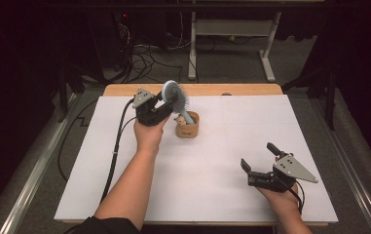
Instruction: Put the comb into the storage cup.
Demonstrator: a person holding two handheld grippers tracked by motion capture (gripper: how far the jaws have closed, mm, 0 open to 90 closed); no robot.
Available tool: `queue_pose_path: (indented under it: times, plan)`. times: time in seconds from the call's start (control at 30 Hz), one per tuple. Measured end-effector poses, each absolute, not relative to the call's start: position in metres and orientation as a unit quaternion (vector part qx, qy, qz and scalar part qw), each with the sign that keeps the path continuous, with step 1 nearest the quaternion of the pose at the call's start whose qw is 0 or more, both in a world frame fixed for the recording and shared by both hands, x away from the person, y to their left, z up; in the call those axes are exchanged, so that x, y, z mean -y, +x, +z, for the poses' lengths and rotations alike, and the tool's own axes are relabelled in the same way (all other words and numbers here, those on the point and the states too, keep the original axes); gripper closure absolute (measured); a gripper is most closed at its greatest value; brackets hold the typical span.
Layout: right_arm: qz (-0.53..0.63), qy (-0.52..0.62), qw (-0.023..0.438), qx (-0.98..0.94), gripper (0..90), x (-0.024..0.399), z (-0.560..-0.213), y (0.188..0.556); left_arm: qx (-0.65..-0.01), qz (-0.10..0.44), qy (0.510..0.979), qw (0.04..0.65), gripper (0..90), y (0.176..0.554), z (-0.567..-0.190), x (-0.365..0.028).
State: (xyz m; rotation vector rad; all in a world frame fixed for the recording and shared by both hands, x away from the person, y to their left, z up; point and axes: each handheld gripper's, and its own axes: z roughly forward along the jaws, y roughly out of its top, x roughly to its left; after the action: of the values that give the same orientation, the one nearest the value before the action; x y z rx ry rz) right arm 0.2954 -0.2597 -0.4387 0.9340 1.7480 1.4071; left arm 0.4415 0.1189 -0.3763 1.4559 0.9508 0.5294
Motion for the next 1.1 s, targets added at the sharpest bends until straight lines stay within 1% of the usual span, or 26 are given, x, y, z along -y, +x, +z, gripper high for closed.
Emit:
queue_pose_path:
  times: [0.43, 1.1]
  plan:
    - [0.541, 0.359, 0.348, -0.676, 0.4, 0.258, -0.439, 0.296, -0.424, 0.23, 0.625, 0.614, 51.0, 0.439, -0.383, -0.132]
    - [0.54, 0.355, 0.347, -0.679, 0.4, 0.255, -0.439, 0.296, -0.42, 0.241, 0.642, 0.594, 44.5, 0.437, -0.384, -0.139]
